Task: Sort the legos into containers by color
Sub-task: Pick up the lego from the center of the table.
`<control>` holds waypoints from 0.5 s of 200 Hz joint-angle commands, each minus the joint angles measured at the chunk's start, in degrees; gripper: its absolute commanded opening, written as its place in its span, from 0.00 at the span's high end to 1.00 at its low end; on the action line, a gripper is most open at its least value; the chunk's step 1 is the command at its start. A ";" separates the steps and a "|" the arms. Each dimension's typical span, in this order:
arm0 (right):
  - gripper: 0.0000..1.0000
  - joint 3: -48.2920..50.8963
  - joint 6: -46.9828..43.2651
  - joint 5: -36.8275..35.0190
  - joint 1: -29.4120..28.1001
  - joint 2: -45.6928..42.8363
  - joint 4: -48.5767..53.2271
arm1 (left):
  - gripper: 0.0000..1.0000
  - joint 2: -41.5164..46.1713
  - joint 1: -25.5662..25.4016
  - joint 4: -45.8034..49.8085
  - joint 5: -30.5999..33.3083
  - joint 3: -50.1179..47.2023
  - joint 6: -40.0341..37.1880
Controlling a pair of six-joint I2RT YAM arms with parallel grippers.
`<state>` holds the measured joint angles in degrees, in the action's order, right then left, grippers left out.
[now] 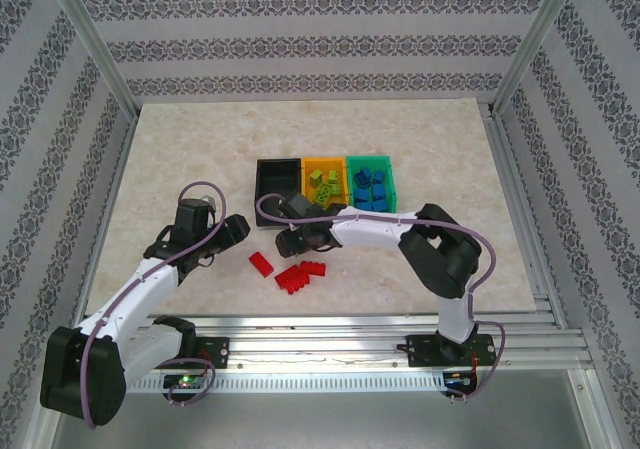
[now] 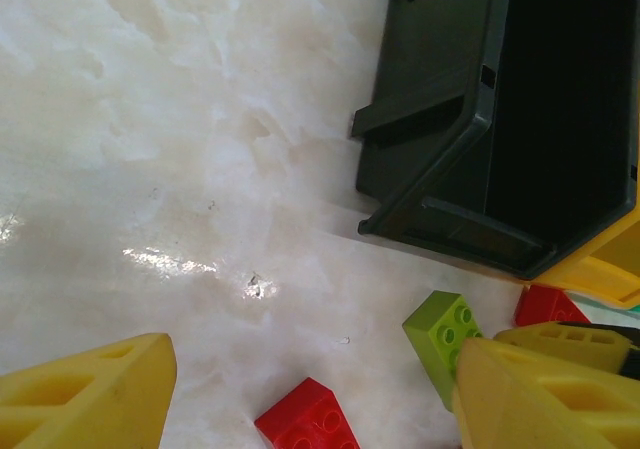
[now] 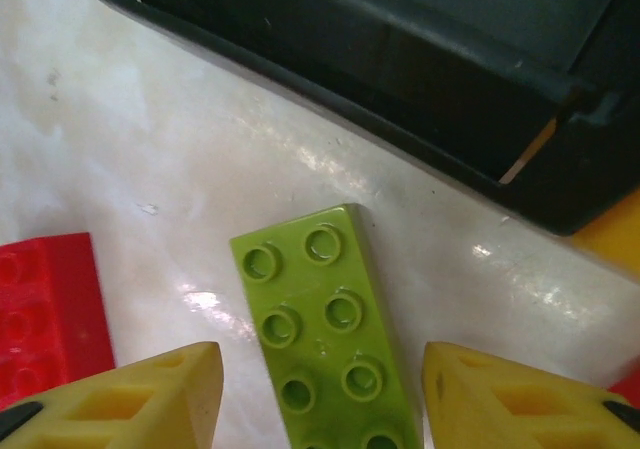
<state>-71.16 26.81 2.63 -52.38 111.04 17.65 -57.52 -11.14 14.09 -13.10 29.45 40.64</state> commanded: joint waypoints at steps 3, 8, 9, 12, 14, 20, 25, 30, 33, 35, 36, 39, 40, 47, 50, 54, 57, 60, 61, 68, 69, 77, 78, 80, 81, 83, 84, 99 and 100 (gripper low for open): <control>0.48 -1.01 -1.18 0.24 -0.39 2.10 2.35 | 0.26 0.95 0.59 -1.07 0.11 -0.81 0.58; 0.51 -1.00 -1.20 0.32 -0.39 2.20 2.36 | 0.26 1.04 0.61 -1.07 0.11 -0.95 0.58; 0.52 -1.00 -1.26 0.34 -0.42 2.22 2.37 | 0.26 1.06 0.60 -1.07 0.10 -0.96 0.58; 0.54 -1.00 -1.28 0.37 -0.44 2.24 2.39 | 0.26 1.05 0.60 -1.01 0.14 -0.95 0.63; 0.56 -1.00 -1.38 0.43 -0.44 2.25 2.39 | 0.26 1.02 0.59 -1.06 0.11 -0.90 0.64; 0.62 -0.92 -1.34 0.51 -0.44 2.17 2.39 | 0.26 1.00 0.64 -1.06 0.13 -0.90 0.64; 0.66 -0.83 -1.35 0.53 -0.44 2.00 2.39 | 0.26 1.06 0.61 -1.02 0.10 -0.84 0.58; 0.69 -0.67 -1.32 0.44 -0.42 1.66 2.32 | 0.26 1.02 0.64 -1.03 0.11 -0.84 0.57; 0.70 -0.54 -1.33 0.30 -0.44 1.54 2.24 | 0.26 1.07 0.60 -1.04 0.11 -0.84 0.58; 0.71 -0.49 -1.37 0.32 -0.44 1.37 2.22 | 0.26 1.09 0.59 -1.07 0.10 -0.88 0.58; 0.72 -0.44 -1.39 0.29 -0.44 1.24 2.22 | 0.26 1.04 0.59 -1.07 0.05 -0.88 0.58; 0.73 -0.39 -1.35 0.27 -0.43 0.94 2.14 | 0.26 0.93 0.59 -1.14 0.12 -0.87 0.53; 0.73 -0.35 -1.33 0.27 -0.44 0.89 2.13 | 0.26 0.97 0.63 -1.11 0.07 -0.88 0.51; 0.74 -0.17 -1.40 0.01 -0.44 0.16 2.00 | 0.26 0.97 0.59 -1.25 0.09 -0.86 0.61; 0.74 -0.04 -1.56 -0.18 -0.44 -0.23 1.89 | 0.25 0.94 0.59 -1.30 0.03 -0.83 0.59; 0.74 0.29 -1.50 -0.17 -0.44 -0.84 1.58 | 0.26 0.84 0.59 -1.34 0.09 -0.82 0.64; 0.74 0.61 -1.54 -0.17 -0.44 -1.43 0.90 | 0.26 0.84 0.59 -1.43 0.09 -0.88 0.68; 0.74 1.03 -1.46 0.09 -0.38 -2.05 0.47 | 0.26 0.83 0.63 -1.51 -0.01 -0.89 0.71; 0.74 1.16 -1.43 0.27 -0.37 -2.27 0.24 | 0.25 0.83 0.66 -1.56 -0.05 -0.89 0.73; 0.74 2.18 -1.41 1.37 -0.27 -4.03 -1.56 | 0.26 0.73 0.59 -1.77 -0.21 -0.95 0.88; 0.74 2.35 -1.50 1.48 -0.22 -4.32 -1.78 | 0.26 0.65 0.59 -1.78 -0.19 -0.92 0.90; 0.73 3.16 -1.50 1.67 -0.18 -6.46 -3.39 | 0.26 0.42 0.59 -1.97 -0.39 -0.92 1.01; 0.73 3.23 -1.50 1.63 -0.18 -6.59 -3.49 | 0.26 0.45 0.59 -2.01 -0.41 -0.95 0.97; 0.73 3.35 -1.54 1.51 -0.18 -7.28 -3.67 | 0.26 0.36 0.59 -2.04 -0.45 -0.90 0.98; 0.73 3.37 -1.61 1.41 -0.18 -7.57 -3.76 | 0.26 0.33 0.59 -2.08 -0.48 -0.90 0.96; 0.73 3.50 -1.68 1.28 -0.18 -8.12 -4.09 | 0.26 0.24 0.59 -2.12 -0.51 -0.89 0.96; 0.73 3.53 -1.72 1.21 -0.18 -8.38 -4.19 | 0.26 0.23 0.59 -2.13 -0.56 -0.93 0.99; 0.73 3.99 -2.56 -0.77 0.12 -12.27 -4.75 | 0.26 -0.12 0.67 -2.39 -0.79 -0.81 1.19; 0.73 3.96 -2.60 -0.96 0.19 -12.53 -4.78 | 0.26 -0.13 0.63 -2.39 -0.78 -0.80 1.15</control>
<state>-67.68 25.45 3.03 -52.36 106.02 16.62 -57.45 -11.14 14.04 -13.21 28.99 40.97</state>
